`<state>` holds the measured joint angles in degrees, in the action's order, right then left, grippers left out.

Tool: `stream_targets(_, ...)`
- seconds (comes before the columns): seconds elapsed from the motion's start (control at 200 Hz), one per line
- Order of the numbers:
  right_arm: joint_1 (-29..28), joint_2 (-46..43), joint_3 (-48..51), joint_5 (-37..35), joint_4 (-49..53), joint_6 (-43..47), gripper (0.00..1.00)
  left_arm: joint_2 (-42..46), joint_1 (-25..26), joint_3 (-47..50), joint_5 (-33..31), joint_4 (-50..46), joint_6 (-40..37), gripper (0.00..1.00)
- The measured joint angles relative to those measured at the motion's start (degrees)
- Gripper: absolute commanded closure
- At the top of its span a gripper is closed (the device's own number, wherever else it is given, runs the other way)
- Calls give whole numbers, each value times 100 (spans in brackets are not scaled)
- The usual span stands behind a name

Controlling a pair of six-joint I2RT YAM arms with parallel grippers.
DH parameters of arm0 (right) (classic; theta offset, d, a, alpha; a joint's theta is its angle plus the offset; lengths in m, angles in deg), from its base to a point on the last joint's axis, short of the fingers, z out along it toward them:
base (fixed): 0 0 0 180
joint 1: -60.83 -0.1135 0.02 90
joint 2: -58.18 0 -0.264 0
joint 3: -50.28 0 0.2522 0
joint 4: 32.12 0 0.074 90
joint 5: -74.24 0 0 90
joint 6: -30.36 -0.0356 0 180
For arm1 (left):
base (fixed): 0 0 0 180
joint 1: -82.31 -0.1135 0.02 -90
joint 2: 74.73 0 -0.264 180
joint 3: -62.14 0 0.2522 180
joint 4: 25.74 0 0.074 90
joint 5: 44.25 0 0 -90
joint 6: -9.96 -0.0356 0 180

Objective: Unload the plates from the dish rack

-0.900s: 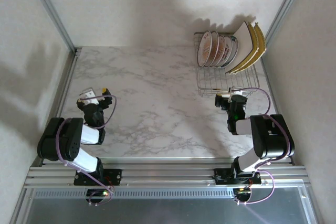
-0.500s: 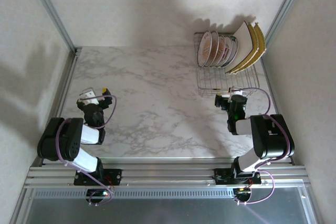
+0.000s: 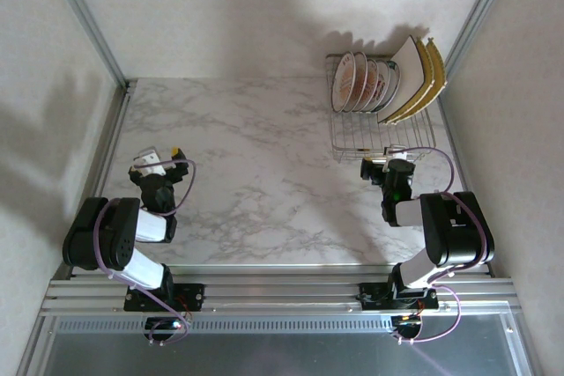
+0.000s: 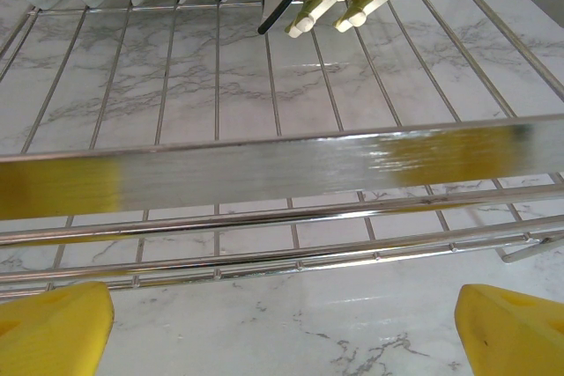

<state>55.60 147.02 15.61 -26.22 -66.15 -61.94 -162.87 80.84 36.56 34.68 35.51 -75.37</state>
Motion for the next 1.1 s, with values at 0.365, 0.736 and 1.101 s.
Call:
stream_targets(0.365,87,0,0,131,0,-2,1,0,0,0,0,0,0,0)
stream_targets(0.736,87,-212,-46,66,289,-31,1,125,0,-44,-11,-247,2,0)
stream_targets(1.101,31,-693,-1325,-133,3366,-439,1,546,31,-1384,-22,-2874,306,0)
